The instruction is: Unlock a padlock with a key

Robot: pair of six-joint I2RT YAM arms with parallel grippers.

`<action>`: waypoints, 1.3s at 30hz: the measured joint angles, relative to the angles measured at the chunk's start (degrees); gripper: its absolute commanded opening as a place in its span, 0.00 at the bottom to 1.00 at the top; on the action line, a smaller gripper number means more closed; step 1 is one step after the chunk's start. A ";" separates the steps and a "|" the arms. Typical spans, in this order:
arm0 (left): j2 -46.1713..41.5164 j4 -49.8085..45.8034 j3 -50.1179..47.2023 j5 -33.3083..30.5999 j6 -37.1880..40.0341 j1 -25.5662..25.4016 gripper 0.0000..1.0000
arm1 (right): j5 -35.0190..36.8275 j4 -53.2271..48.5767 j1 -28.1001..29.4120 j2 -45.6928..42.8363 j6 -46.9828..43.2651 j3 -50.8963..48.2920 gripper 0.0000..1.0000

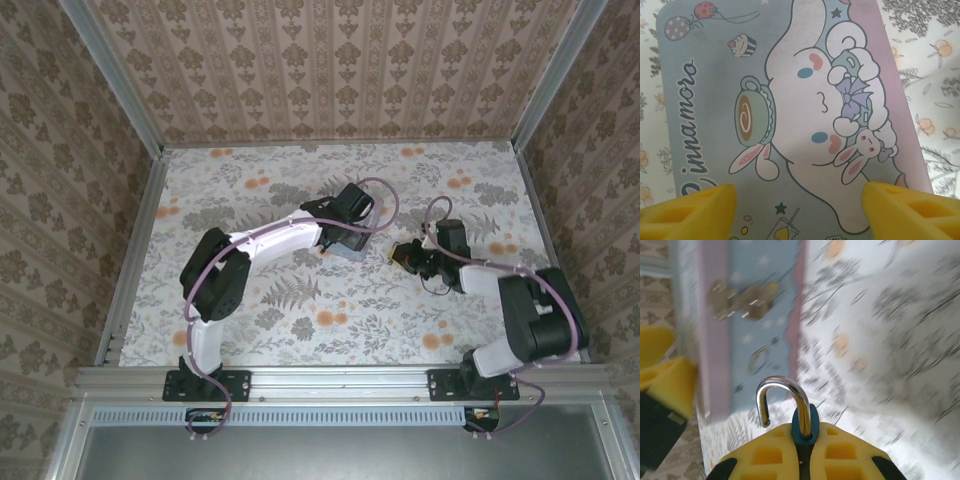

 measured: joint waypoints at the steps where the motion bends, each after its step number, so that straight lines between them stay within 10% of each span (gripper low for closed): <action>1: -0.39 -0.63 -0.20 0.85 -0.11 0.00 0.79 | 0.31 -0.44 1.33 -2.01 0.04 -0.76 0.00; 10: -9.97 -3.28 -4.26 6.88 -2.47 0.63 0.83 | 5.77 -1.95 18.99 -11.96 4.37 -8.55 0.00; 20: -27.89 -0.24 -15.61 8.94 -8.28 6.38 0.87 | 11.80 -5.49 16.61 -9.94 4.33 -9.29 0.07; 31: -38.62 0.33 -26.01 9.70 -11.93 13.73 0.90 | 10.88 -11.30 5.05 -10.93 1.07 -6.16 0.97; 39: -44.37 0.83 -29.51 6.60 -12.24 23.91 0.98 | 15.08 -26.21 -2.16 -21.53 -4.39 5.81 1.00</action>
